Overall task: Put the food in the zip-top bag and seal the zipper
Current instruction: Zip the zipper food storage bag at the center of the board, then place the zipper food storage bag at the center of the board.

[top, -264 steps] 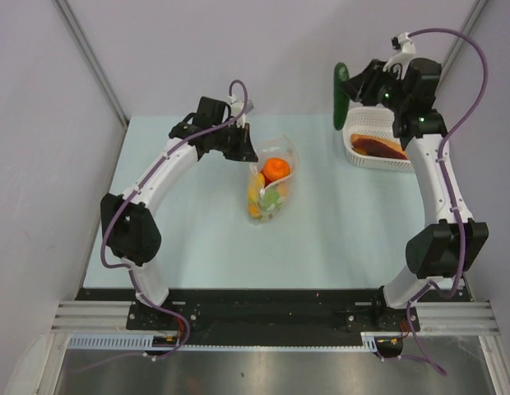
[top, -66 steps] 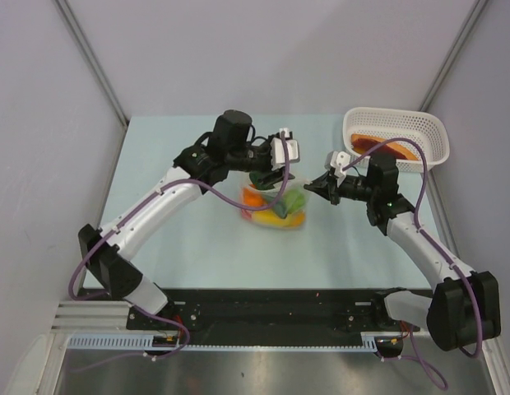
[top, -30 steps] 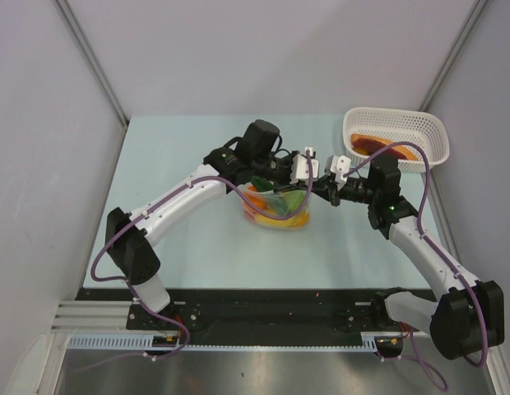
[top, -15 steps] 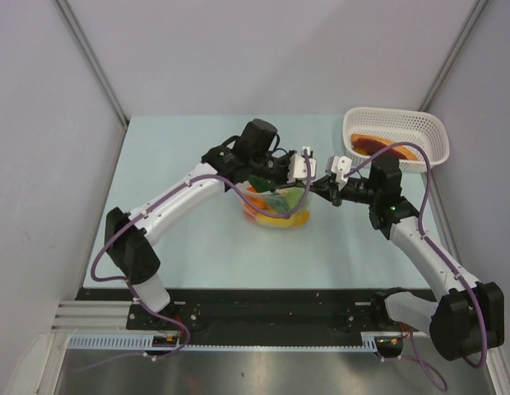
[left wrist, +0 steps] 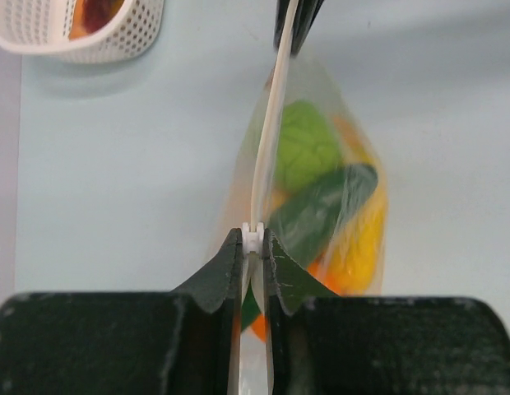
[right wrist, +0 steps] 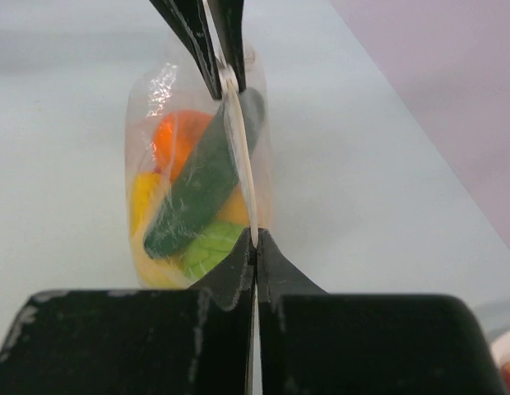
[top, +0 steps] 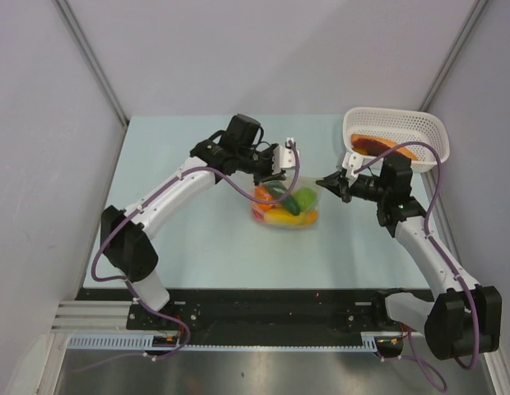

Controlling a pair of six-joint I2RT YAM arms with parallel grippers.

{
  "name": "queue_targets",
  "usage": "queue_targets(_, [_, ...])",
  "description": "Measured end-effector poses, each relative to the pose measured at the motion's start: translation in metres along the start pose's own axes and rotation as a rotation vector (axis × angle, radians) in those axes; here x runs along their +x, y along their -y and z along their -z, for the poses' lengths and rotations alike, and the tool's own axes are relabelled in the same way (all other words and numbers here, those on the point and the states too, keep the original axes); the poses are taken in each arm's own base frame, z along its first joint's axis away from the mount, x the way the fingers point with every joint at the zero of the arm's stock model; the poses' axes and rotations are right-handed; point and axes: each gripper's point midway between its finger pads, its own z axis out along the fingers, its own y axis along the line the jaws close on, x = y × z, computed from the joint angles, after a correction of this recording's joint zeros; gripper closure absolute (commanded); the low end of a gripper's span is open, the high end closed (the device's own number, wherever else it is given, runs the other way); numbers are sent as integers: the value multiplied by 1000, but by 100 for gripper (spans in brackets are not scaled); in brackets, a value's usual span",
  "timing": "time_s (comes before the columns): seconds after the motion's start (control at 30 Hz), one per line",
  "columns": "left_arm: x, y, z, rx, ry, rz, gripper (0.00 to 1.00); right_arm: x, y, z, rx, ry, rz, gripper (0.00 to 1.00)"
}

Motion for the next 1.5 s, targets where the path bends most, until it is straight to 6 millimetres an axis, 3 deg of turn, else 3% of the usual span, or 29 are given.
queue_targets(0.23, [53, -11, 38, -68, -121, 61, 95, 9, 11, 11, 35, -23, 16, 100])
queue_targets(0.43, [74, -12, 58, -101, -176, 69, 95, 15, 15, 17, 44, -41, 31, 100])
queue_targets(0.63, [100, -27, 84, -168, -236, 106, 99, 18, 21, 21, 61, -49, 49, 100])
queue_targets(0.77, [102, -34, 87, -201, -240, 123, 100, 17, 31, 16, 84, -37, 64, 100])
queue_targets(0.87, [100, -42, 90, -236, -240, 155, 100, 21, 52, 4, 150, -24, 66, 100])
queue_targets(1.03, [90, -84, 106, -368, -230, 185, 100, 28, 87, -27, 234, 4, 75, 100])
queue_targets(1.17, [87, -102, 119, -440, -227, 175, 100, 16, 105, -42, 251, 45, 146, 100])
queue_targets(1.27, [98, -94, 118, -421, -245, 167, 100, 8, 101, -47, 212, 55, 208, 100])
queue_targets(1.37, [122, -58, 110, -349, -291, 181, 100, 19, 84, -52, 128, 18, 219, 100])
queue_targets(1.47, [150, -11, 99, -247, -350, 206, 100, 48, 45, -59, -23, -67, 182, 100])
queue_targets(1.5, [157, 3, 95, -213, -365, 214, 99, 61, 24, -59, -96, -108, 153, 100])
